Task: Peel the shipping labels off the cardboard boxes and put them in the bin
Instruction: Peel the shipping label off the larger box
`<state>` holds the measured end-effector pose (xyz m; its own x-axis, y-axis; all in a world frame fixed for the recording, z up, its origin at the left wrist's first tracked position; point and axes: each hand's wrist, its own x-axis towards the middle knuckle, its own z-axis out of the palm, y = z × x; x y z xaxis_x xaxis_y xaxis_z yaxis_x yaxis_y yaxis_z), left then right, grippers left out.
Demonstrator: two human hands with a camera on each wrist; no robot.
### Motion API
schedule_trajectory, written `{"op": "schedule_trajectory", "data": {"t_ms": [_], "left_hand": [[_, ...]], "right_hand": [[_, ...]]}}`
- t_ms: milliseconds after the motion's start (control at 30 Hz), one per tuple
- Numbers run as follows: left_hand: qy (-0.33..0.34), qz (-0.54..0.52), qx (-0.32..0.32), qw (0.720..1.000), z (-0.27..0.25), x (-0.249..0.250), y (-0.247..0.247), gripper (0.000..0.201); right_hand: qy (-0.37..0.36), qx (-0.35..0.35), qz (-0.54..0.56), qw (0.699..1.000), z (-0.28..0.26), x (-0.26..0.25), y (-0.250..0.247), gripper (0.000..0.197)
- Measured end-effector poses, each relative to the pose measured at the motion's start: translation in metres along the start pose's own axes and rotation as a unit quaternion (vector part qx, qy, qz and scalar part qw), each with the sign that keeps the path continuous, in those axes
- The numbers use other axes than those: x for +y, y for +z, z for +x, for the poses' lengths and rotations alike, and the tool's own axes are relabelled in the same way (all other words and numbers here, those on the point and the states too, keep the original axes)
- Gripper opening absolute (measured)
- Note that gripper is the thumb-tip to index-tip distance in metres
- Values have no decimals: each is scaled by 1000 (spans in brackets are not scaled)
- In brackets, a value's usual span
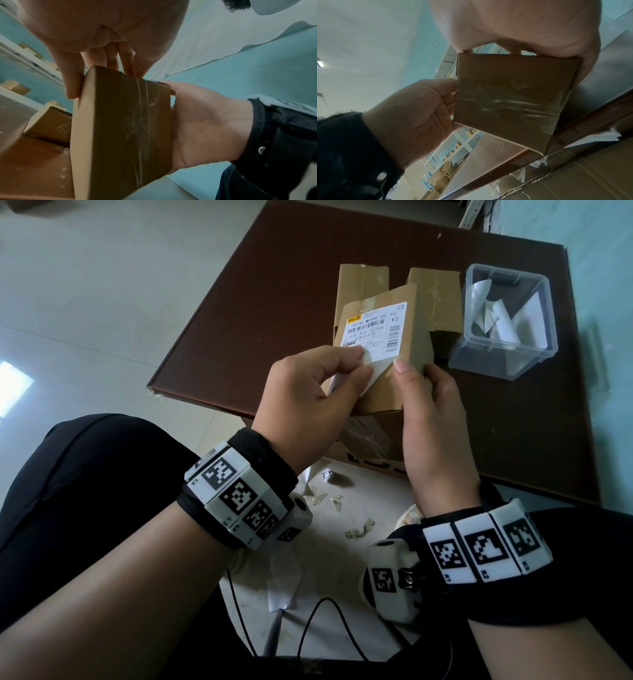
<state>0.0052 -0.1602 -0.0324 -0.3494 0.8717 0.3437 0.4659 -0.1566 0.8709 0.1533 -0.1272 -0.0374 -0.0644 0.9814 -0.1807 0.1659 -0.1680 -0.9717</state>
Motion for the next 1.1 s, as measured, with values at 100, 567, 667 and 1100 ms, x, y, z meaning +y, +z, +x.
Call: {"op": "schedule_trajectory", "data": {"t_ms": [100,567,667,1100], "left_hand": [[-8,0,5,1000,-1,1,0,17],[-21,2,11,1000,2,2,-3,17],[-16,11,9,1000,2,4,-4,14],[-18,19,14,1000,1,4,-3,14]], "right_hand": [[0,-8,-2,1000,-2,-1,-1,98],[-9,-21,23,999,-4,-1,2,98],[-11,-19,53,998,-7,-5,2,84],[-6,-21,69,997,-11,-12,1,69]]}}
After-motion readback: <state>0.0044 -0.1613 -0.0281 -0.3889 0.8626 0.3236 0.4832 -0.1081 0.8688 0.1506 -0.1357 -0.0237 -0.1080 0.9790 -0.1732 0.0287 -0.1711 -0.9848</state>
